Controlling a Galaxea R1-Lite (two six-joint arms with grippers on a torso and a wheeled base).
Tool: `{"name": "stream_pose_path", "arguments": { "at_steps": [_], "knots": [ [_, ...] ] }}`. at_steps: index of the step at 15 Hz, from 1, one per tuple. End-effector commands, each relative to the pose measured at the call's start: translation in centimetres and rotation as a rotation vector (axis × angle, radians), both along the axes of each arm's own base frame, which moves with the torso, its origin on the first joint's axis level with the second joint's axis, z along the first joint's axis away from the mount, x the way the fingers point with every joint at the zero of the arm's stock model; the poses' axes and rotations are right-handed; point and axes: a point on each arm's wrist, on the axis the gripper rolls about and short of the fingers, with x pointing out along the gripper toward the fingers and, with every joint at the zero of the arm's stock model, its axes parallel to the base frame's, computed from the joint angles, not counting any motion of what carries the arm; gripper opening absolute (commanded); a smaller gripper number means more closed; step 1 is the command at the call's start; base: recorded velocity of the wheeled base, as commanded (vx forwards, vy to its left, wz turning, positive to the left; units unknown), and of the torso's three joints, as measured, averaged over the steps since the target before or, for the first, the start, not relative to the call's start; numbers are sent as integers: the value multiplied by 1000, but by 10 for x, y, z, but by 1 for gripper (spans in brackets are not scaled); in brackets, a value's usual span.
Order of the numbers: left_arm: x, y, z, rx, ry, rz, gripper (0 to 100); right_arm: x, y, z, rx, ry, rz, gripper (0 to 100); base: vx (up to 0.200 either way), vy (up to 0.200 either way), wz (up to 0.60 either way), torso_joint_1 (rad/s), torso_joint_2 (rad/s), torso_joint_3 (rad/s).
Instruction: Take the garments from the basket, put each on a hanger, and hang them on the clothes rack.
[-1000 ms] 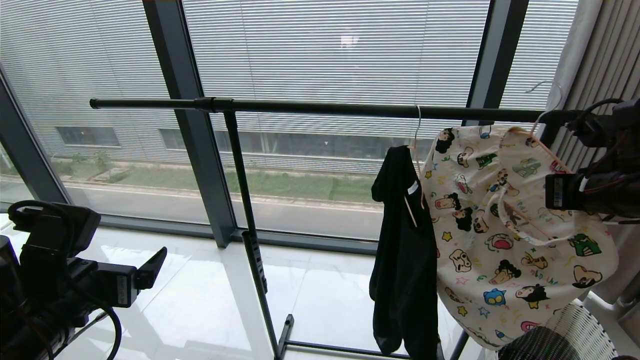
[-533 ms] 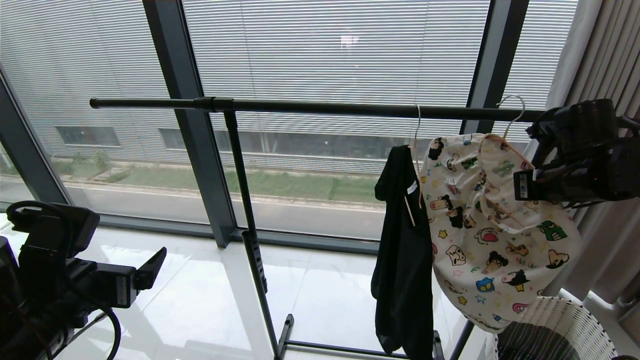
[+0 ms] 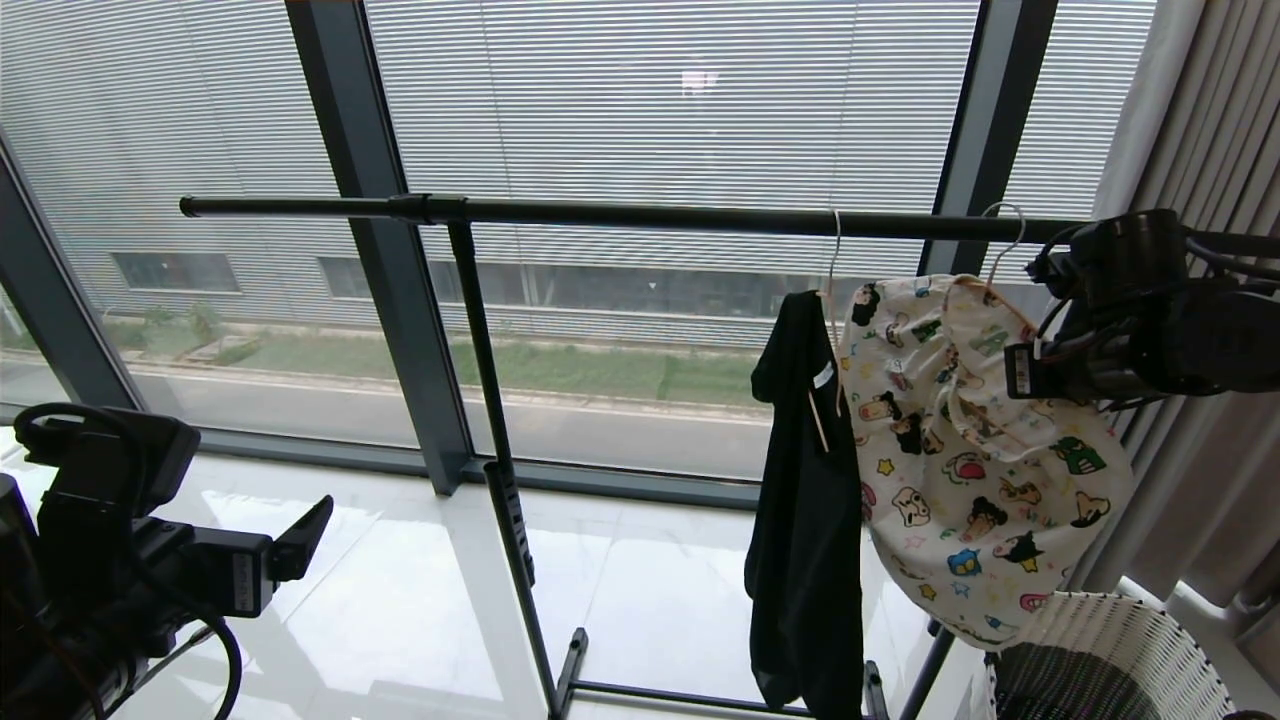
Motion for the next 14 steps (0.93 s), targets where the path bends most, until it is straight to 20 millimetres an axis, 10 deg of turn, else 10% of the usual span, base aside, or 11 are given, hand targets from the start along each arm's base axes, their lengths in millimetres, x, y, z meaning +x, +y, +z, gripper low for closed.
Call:
{"name": "stream_pose_path", "arguments": {
  "at_steps": [1,2,3,7,14],
  "knots": [
    [0,0,0,0,1,1,100,2,1,-1,-4,5,1,0,0,0,0,0,0,0],
    [0,0,0,0,1,-1,100,0,0,0,-4,9,0,0,0,0,0,0,0,0],
    [0,-1,0,0,1,-5,100,-2,0,1,-5,17,0,100,0,0,0,0,0,0],
    [0,-3,0,-2,-2,-17,100,-33,-5,16,-13,8,7,100,0,0,0,0,0,0],
    [0,-2,0,1,-1,-4,100,-165,-27,43,-104,-56,113,100,-57,0,0,1,1,-1]
  ]
}}
